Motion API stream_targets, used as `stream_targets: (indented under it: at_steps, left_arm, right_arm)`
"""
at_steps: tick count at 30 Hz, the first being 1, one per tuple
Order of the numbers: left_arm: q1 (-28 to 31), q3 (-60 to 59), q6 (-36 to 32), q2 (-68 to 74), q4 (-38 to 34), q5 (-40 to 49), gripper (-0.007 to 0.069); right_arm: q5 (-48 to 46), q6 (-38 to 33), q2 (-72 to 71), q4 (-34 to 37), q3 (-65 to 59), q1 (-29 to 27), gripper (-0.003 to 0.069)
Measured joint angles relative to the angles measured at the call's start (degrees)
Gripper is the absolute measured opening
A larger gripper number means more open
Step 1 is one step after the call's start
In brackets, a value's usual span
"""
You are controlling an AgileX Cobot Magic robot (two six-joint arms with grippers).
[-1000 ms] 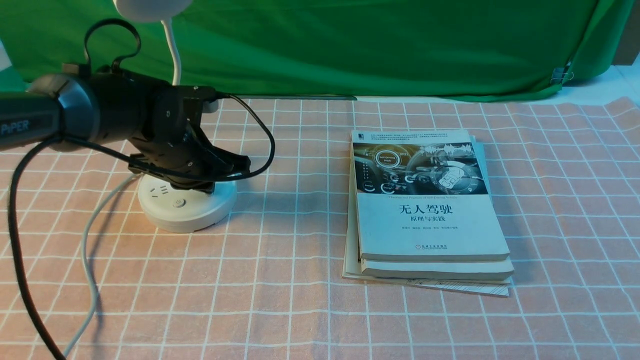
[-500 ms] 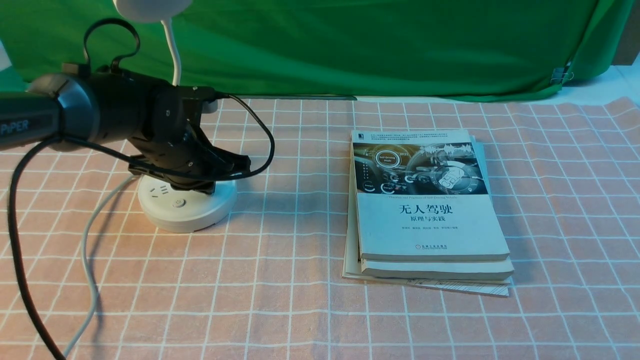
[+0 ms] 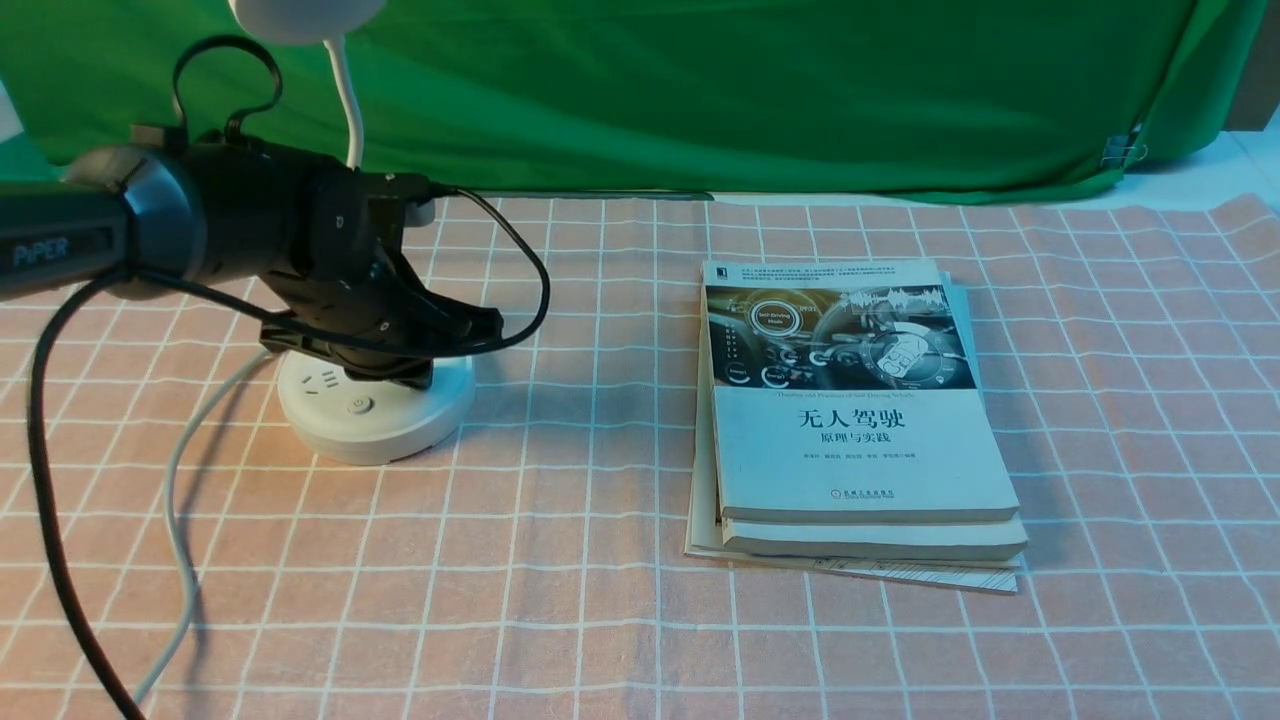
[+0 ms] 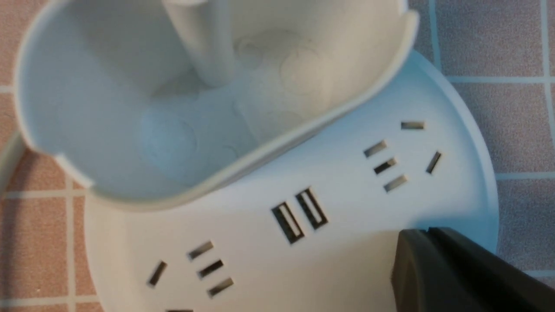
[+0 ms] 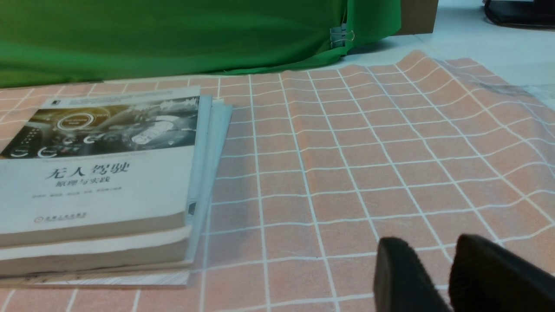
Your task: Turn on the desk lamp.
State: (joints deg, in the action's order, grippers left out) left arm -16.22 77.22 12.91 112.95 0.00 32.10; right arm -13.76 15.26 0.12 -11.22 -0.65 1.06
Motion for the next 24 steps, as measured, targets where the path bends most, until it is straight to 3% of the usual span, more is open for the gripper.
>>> stream_targets:
  at_steps: [11, 17, 24]
  left_arm:
    - [-0.1, -2.0, -0.6, -8.0, -1.0, 3.7, 0.0021]
    - [-0.1, -7.7, -2.2, -15.2, -4.9, 5.6, 0.0021]
    - [-0.1, -20.4, -14.7, -35.8, -16.5, 5.3, 0.0021]
  right_arm:
    - [0.0, 0.0, 0.0, 0.0, 0.0, 0.0, 0.0239]
    - [0.0, 0.0, 0.0, 0.0, 0.0, 0.0, 0.0239]
    - [0.0, 0.0, 0.0, 0.0, 0.0, 0.0, 0.0239]
